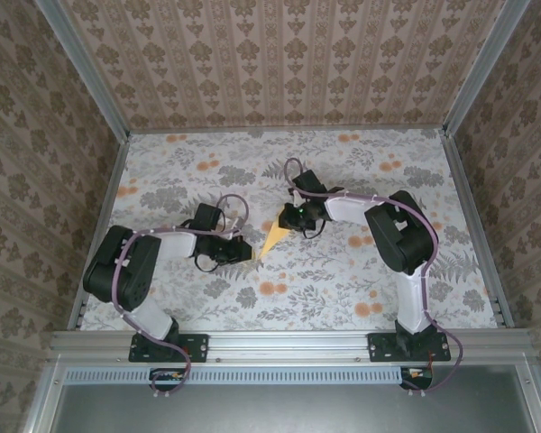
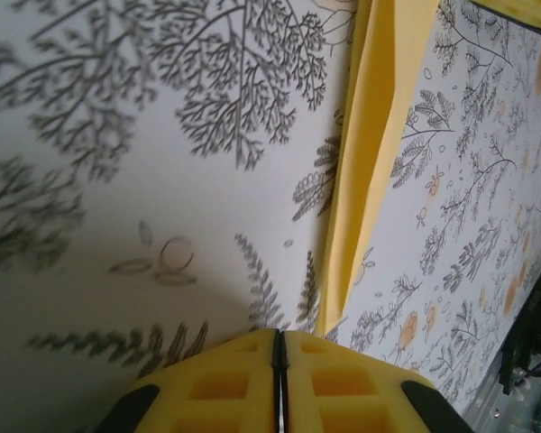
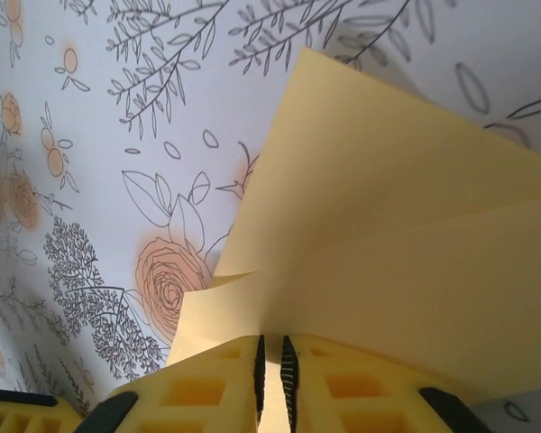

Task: Fold a paper plane with a square sheet of paper (fold left side to right side)
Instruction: Fold the wing for the fifth time at the center of the table, then move the paper plane to the top-center of the table.

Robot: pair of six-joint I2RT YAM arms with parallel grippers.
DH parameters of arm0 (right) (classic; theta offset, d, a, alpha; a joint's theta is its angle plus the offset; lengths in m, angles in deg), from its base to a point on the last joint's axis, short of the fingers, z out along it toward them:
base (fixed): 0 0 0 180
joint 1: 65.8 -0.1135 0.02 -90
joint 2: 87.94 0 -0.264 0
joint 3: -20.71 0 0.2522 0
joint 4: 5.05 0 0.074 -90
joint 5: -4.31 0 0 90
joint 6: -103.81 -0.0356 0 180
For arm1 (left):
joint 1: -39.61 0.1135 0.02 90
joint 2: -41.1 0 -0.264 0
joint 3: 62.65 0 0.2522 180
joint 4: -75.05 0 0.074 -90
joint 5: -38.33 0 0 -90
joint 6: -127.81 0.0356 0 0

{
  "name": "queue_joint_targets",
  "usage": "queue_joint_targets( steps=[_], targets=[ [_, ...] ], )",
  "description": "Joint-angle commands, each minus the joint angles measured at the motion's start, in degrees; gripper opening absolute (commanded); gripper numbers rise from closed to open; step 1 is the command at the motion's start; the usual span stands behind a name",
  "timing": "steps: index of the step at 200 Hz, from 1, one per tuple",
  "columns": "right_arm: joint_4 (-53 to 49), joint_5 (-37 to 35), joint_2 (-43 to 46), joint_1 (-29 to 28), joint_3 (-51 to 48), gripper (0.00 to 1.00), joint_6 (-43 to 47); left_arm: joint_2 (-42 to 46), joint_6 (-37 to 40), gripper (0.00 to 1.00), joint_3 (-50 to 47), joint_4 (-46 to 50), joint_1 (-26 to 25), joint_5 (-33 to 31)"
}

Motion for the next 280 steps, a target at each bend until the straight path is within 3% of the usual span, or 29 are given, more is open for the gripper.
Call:
queue_joint_targets(
  steps=[1, 20, 44, 72, 98, 122, 169, 216, 280],
  targets=[
    [-2.1, -4.6, 2.9, 1.0, -0.8, 0.21, 1.7, 4.8, 1.7, 0.15, -0.4, 3.2, 1.0, 0.3],
    [-3.1, -6.9, 7.3, 1.0, -1.2, 0.24, 2.3, 8.6, 1.7, 0.23, 0.0, 4.1, 1.7, -0.7],
    [-6.5, -13.3, 13.5, 0.1, -2.6, 0.36, 2.9, 12.9, 0.8, 0.33, 0.5, 4.2, 2.7, -3.4],
    [-11.9, -20.9, 17.6, -2.1, -3.9, 0.50, 0.3, 17.1, -0.1, 0.44, 1.3, 3.5, 3.1, -11.7],
    [-13.1, -22.3, 16.7, -4.8, -3.6, 0.59, -3.5, 19.7, -1.0, 0.53, 1.4, 2.6, 3.3, -18.1],
    [-13.1, -25.5, 13.9, -8.3, -1.6, 0.70, -6.9, 21.0, -2.3, 0.60, 1.2, 1.3, 3.8, -20.3],
    [-16.1, -30.6, 6.4, -11.2, 5.6, 0.75, -8.1, 22.1, -2.5, 0.69, -0.2, 0.8, 4.2, -20.8],
    [-18.0, -31.8, 3.5, -11.4, 7.7, 0.64, -8.2, 22.8, -2.8, 0.71, -1.3, 0.6, 4.8, -20.4],
    [-18.4, -31.8, 8.5, -11.4, 5.3, 0.18, -6.8, 23.0, -2.8, 0.72, -1.2, 0.8, 5.0, -20.1]
  ],
)
